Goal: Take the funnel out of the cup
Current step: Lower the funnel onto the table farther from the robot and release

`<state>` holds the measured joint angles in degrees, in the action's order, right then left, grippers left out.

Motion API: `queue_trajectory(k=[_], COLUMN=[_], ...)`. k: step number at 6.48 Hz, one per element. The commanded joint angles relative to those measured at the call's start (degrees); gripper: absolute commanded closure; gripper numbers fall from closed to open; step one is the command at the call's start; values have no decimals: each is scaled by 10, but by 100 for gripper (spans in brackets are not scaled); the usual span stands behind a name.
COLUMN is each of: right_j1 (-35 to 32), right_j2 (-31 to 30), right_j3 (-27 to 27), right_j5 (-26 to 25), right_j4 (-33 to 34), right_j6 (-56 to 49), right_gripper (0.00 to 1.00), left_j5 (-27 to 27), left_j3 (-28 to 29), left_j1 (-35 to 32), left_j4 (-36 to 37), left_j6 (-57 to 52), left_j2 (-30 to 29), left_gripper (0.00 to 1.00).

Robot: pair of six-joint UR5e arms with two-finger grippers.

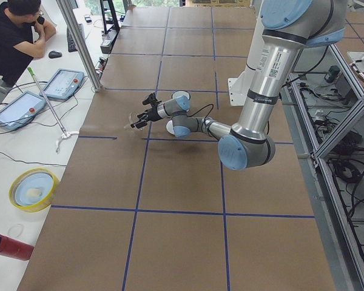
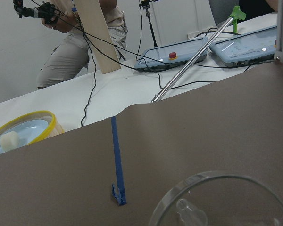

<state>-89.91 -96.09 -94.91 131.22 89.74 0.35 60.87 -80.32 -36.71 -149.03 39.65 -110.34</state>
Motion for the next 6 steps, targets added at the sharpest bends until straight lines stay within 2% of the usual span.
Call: queue_trajectory(k=[1,3,5,6], right_j1=[0,0,0,0], right_j2=[-1,0,0,-1], right_j3=[0,0,0,0], right_j5=[0,0,0,0], right_j4=[0,0,0,0], right_j6=[0,0,0,0], right_gripper=[0,0,0,0], left_j5=[53,227,366,407], left_j3=[-65,-145,-208,-241], left_j1=[-14,-69,-98,-101], left_j4=[0,39,229,326], left_j6=[-41,-32,-2,14], left_j2=[33,96,95,88], left_gripper=[0,0,0,0])
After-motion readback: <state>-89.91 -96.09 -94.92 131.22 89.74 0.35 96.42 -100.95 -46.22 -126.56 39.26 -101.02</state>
